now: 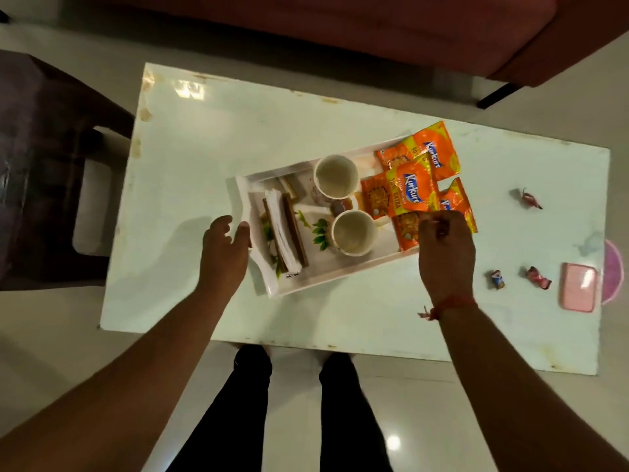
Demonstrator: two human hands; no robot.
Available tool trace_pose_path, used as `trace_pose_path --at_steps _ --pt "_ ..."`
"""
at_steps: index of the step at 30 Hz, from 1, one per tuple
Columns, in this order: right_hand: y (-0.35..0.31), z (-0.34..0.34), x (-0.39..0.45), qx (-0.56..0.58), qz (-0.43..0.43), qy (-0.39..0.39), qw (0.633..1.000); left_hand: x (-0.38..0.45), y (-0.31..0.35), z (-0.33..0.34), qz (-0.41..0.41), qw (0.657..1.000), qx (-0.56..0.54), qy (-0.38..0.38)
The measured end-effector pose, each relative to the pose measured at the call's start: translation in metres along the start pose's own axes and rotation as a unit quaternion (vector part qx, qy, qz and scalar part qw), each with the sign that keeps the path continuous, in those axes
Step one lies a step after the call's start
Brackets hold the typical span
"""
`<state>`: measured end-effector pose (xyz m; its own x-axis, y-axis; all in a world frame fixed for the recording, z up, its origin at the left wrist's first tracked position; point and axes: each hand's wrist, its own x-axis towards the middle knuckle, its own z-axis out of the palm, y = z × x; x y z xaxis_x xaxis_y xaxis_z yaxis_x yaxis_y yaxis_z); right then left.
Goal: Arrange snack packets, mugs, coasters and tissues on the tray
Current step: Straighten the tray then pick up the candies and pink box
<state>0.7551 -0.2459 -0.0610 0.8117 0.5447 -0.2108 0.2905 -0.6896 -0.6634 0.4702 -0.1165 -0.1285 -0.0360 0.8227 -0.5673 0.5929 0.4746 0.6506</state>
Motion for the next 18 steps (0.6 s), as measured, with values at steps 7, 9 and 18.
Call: trace_pose_path --at_steps 7,9,18 --pt "0.031 -0.018 0.112 -0.163 -0.155 -0.008 0.974 0.01 0.019 0.031 -0.04 0.996 0.01 0.075" --pt "0.037 -0.027 0.141 -0.169 -0.141 -0.012 0.975 0.011 0.024 0.038 -0.06 0.994 0.004 0.092" --pt "0.038 -0.03 0.189 -0.144 0.05 -0.269 0.951 0.014 0.032 0.053 -0.121 0.986 0.041 0.104"
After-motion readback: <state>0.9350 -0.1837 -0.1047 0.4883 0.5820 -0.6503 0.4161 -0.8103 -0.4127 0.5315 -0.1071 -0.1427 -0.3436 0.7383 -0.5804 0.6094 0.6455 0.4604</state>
